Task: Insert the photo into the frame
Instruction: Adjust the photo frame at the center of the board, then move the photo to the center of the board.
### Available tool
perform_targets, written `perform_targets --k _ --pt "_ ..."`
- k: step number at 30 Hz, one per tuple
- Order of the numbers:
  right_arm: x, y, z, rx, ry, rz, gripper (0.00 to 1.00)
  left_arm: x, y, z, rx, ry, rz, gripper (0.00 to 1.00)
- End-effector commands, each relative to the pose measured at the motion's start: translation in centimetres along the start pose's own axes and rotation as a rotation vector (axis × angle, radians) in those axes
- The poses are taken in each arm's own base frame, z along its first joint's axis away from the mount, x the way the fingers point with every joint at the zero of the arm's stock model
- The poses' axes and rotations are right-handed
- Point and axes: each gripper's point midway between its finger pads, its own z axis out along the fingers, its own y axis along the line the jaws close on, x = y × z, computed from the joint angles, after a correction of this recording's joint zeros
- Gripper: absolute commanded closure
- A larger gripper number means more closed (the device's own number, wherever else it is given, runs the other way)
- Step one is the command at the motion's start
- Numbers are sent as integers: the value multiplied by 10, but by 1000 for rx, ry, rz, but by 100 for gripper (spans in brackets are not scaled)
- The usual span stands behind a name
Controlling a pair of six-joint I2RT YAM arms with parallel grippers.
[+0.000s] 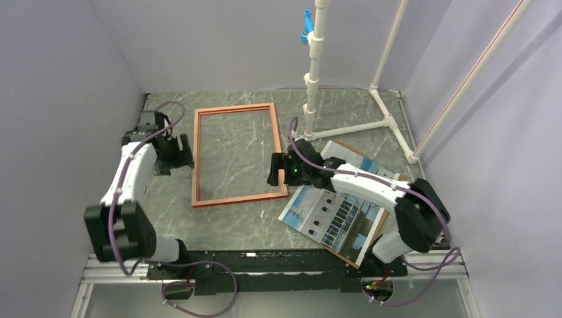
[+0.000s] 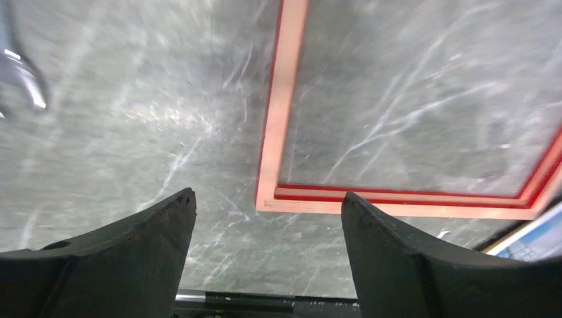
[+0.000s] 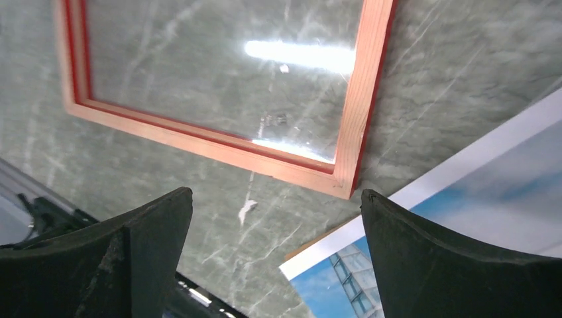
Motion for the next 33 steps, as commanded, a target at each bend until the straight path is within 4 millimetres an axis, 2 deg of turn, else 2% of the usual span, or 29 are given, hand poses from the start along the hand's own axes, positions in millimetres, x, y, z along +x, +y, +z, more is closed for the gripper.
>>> perform_targets --k 1,3,5,11,16,20,25,28,33 --pt "-36 6 -51 -6 -134 -7 0 -28 -16 -92 10 -279 46 11" --pt "-31 0 -65 -15 -141 11 0 -23 -36 -114 98 -345 94 1" --pt "-23 -10 -78 -18 -150 44 0 -9 -57 -125 204 -371 129 1" --pt "11 -58 -113 -9 -160 189 0 44 -117 -132 546 -353 175 1" --pt "34 -98 -133 20 -153 300 0 76 -156 -115 677 -289 198 1" --pt "56 -118 -140 93 -112 325 0 108 -188 -92 688 -181 248 1" --pt "85 -130 -131 130 -34 380 0 157 -225 -63 695 -26 297 3" --pt "99 -131 -123 112 -2 430 0 188 -246 -49 735 54 296 4" --pt "121 -136 -110 91 18 517 0 223 -264 -25 766 136 224 8"
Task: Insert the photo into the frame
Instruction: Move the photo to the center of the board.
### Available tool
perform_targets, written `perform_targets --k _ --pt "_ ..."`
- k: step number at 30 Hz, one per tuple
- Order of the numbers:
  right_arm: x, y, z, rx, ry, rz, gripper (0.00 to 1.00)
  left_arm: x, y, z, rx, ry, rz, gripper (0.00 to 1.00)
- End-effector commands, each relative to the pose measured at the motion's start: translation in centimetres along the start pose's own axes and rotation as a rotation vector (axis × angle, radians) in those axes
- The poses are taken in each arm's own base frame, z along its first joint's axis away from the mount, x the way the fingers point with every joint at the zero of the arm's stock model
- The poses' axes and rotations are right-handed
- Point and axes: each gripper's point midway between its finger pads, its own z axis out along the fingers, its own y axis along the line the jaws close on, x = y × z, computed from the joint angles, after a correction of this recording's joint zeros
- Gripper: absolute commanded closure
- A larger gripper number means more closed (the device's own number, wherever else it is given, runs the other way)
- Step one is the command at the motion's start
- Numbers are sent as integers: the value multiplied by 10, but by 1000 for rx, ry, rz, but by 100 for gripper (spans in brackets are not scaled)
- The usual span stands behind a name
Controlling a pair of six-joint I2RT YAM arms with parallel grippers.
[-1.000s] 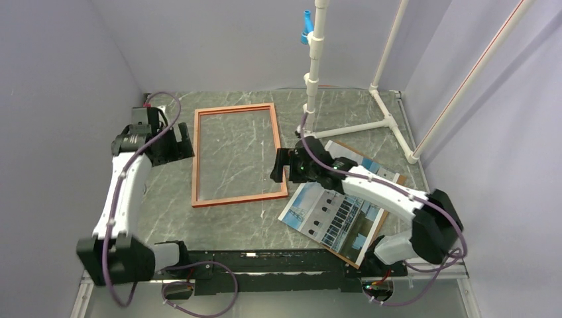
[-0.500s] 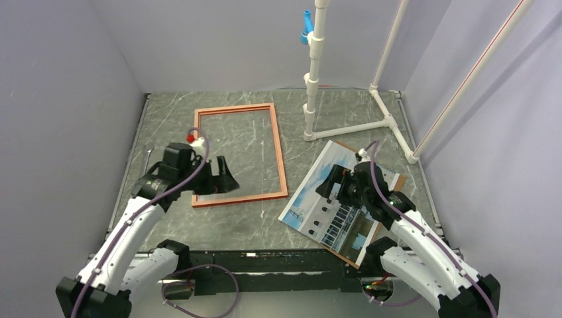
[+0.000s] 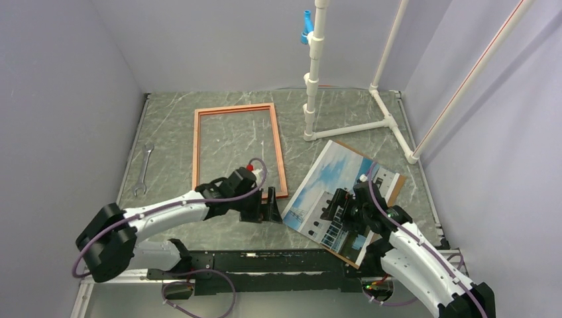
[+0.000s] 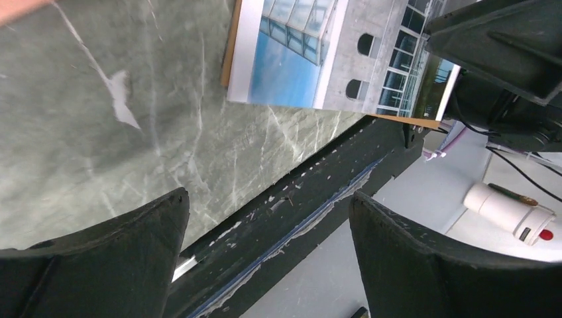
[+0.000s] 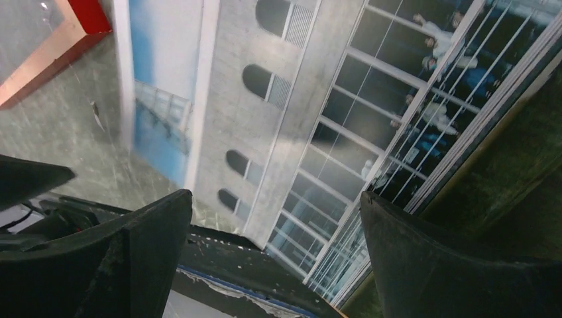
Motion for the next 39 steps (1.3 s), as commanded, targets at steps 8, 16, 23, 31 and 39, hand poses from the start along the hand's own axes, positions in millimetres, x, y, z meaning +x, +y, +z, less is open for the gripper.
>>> perform_targets --k 8,16,23,31,39 --pt "21 -12 11 -28 25 131 1 11 -24 44 162 -42 -201 14" --pt "19 -8 5 -34 24 126 1 13 -9 63 161 -64 -254 22" --pt "7 10 -14 -77 -10 109 0 16 0 73 204 -93 -333 38" --pt "-7 30 -36 -126 -49 81 0 18 16 77 161 -120 -367 47" --pt "-8 35 -43 -149 -55 71 0 5 25 77 207 -185 -386 52"
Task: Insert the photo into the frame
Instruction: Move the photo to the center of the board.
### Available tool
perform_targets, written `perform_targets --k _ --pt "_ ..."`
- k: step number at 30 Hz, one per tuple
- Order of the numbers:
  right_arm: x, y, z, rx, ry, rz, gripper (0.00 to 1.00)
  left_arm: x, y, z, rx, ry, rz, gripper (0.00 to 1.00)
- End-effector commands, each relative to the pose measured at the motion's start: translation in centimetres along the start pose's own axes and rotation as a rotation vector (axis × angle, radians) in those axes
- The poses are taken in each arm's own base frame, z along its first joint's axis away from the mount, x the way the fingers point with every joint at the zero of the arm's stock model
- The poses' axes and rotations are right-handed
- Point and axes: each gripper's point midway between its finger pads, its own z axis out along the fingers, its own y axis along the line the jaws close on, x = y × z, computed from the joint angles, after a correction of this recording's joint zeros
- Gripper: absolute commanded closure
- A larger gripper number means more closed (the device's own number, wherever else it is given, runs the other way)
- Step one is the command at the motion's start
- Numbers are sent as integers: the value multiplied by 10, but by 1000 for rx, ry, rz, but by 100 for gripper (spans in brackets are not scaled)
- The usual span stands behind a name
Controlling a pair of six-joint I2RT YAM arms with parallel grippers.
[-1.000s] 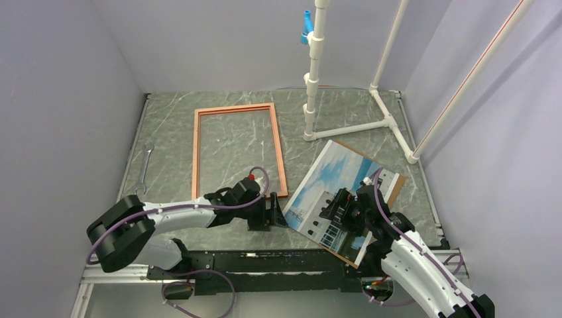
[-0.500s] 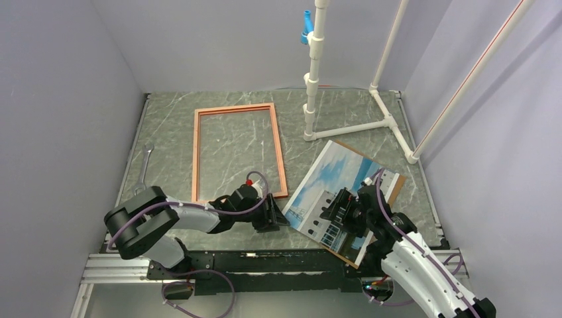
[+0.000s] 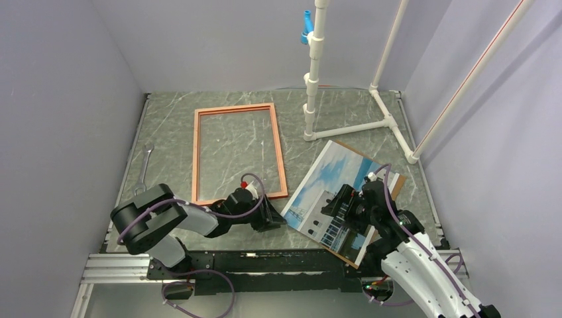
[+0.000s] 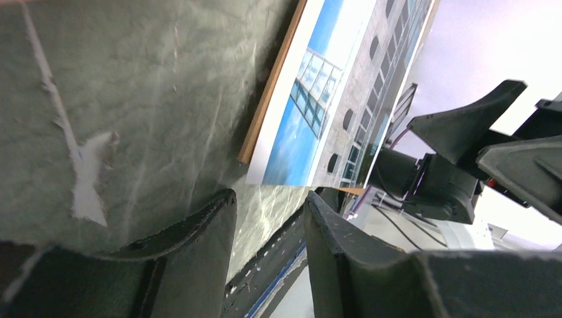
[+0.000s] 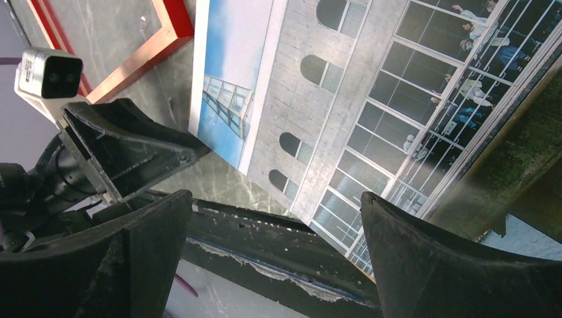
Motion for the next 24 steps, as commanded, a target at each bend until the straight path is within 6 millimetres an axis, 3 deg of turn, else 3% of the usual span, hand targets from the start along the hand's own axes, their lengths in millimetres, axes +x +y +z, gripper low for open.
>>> perform_targets --k 1,8,19,24 --pt "-4 13 -12 -38 -11 -17 0 -20 10 3 10 -78 -5 53" --pt "-4 13 -13 -31 -5 -35 0 -28 13 5 0 -84 13 62" --pt "-9 17 -18 -39 -21 -61 0 -30 1 7 14 -71 86 99" --pt "-11 20 -22 -45 -29 -76 0 -32 -11 1 47 -81 108 100"
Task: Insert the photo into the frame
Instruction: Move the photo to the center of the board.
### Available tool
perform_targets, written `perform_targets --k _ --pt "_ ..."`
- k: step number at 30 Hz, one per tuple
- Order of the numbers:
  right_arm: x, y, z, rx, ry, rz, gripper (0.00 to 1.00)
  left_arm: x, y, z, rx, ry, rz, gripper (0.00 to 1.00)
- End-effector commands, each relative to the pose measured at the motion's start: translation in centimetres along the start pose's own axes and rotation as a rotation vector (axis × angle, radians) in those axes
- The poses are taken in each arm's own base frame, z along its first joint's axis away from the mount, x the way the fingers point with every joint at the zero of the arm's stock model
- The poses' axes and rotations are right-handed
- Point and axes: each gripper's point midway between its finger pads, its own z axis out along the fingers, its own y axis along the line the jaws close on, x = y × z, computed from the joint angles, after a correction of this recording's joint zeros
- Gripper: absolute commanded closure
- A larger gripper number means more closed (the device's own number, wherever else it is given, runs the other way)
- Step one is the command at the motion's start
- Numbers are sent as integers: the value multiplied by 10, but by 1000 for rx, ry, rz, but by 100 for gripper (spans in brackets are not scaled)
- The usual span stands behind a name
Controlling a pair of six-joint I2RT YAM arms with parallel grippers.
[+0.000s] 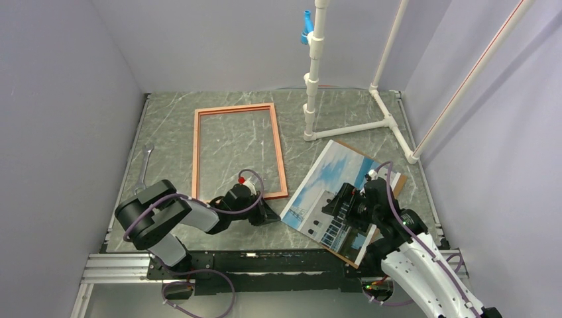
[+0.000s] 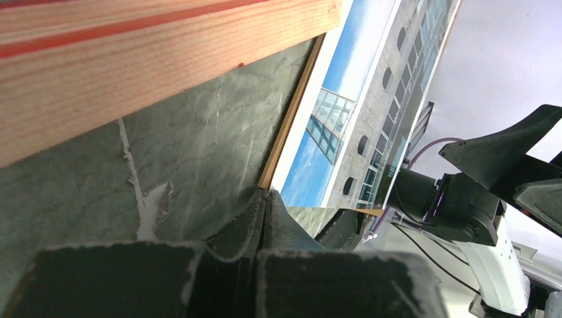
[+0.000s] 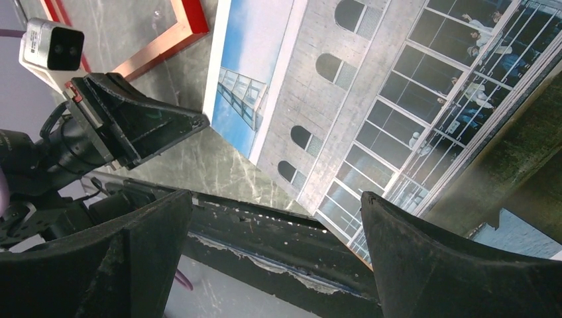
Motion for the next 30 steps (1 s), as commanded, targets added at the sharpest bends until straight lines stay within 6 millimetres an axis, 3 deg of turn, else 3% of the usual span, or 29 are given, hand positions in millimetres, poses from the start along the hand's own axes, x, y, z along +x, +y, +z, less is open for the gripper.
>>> perform_targets --k 1,13,17,22,24,27,29,30 --pt "-8 14 -11 -37 -23 -32 0 -10 -26 -7 65 -34 66 100" --pt "-8 24 -9 -84 -3 -54 0 -36 -44 -65 -120 -143 254 100" --pt "-7 26 -7 -96 3 -55 0 -45 -41 -95 -200 -193 298 100" --pt "-6 26 -5 -100 11 -63 0 -57 -15 -124 -311 -258 293 100" --pt "-6 27 -5 -104 11 -64 0 -56 -7 -129 -314 -260 286 88" --pt "-6 27 -4 -110 9 -65 0 -52 2 -132 -311 -244 259 30" --pt "-6 27 -3 -112 9 -65 0 -50 10 -132 -314 -228 235 14" --pt "-6 27 -3 -114 11 -65 0 -48 14 -131 -312 -217 225 12"
